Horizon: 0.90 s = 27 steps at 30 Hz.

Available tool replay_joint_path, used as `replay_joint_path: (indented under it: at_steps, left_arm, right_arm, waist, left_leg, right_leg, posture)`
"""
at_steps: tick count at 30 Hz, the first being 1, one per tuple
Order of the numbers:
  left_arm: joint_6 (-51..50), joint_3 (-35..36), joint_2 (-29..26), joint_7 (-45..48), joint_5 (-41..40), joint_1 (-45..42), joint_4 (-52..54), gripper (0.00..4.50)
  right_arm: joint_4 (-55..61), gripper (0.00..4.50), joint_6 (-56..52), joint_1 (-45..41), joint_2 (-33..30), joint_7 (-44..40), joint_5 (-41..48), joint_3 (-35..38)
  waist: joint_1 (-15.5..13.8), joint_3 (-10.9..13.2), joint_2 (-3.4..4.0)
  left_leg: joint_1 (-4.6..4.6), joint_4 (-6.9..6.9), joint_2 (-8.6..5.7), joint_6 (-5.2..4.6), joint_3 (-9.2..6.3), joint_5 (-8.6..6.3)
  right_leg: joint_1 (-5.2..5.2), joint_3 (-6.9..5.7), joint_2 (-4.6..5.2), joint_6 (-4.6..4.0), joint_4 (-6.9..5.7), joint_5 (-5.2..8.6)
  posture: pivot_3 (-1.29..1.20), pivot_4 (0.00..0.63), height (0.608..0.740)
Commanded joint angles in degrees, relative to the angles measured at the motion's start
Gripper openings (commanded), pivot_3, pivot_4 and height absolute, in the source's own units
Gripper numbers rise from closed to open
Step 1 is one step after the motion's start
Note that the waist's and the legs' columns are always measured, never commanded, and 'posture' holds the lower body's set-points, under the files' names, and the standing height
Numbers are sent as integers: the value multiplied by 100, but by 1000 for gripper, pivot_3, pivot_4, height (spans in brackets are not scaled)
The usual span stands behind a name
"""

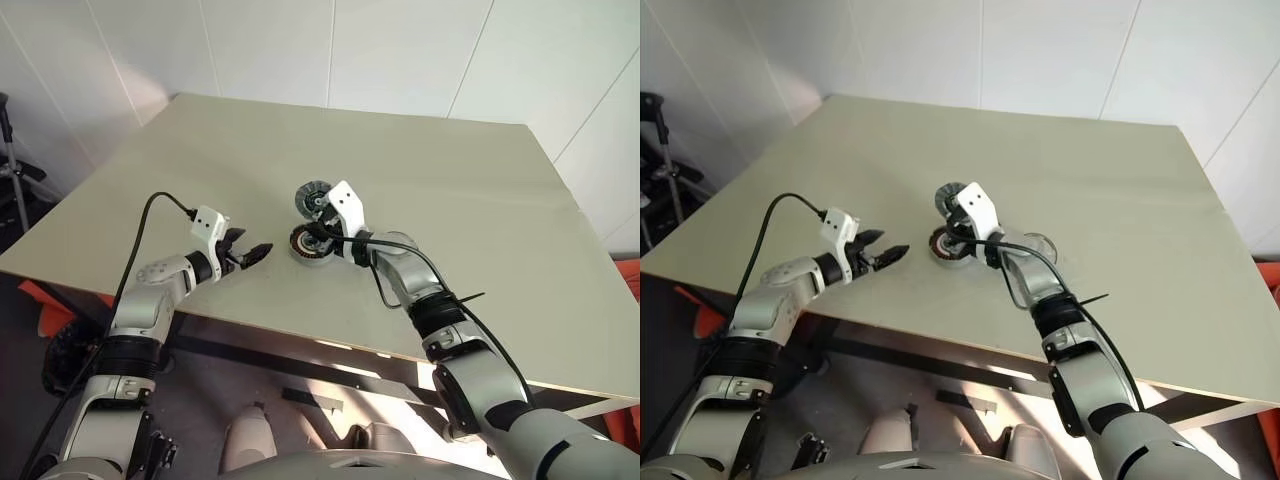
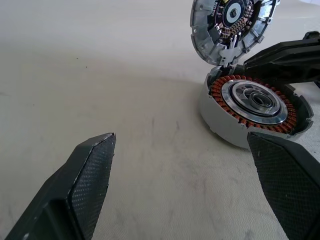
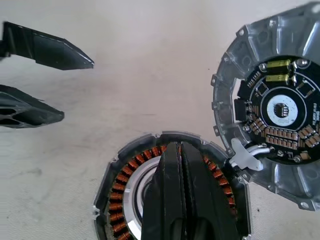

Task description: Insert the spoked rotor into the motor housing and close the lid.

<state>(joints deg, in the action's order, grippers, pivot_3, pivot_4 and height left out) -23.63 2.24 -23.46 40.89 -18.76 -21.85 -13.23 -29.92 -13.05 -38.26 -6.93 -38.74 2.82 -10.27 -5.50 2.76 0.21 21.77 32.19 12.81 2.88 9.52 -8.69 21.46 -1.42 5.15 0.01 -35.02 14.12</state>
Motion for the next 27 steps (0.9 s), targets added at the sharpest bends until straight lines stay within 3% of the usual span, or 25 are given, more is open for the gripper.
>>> replay_joint_path:
  at_steps: [1,10,27]
  left_arm:
    - [63,97,-44,-9,-16,-46,192,4475]
    - [64,68,-18,-22,-3,-63,197,4475]
    - [38,66,-30,-19,-10,-8,259,4475]
  right_arm:
    - [638,14,-221,219,49,-79,132,-54]
    - [534,14,-322,404,119,59,23,-109]
    - [-27,14,-38,-41,83,113,31,4]
  waist:
    - [-2,0,0]
    - [3,1,1]
    - [2,1,1]
  left_leg:
    - [0,0,0,0,0,0]
    - [-5,0,1,-5,0,-3]
    - [-2,0,0,2,0,1]
  right_leg:
    - [0,0,0,0,0,0]
    - [0,1,0,0,-6,0]
    - [2,1,0,0,-8,0]
  posture:
    - [0,0,740]
    - [0,0,740]
    - [0,0,740]
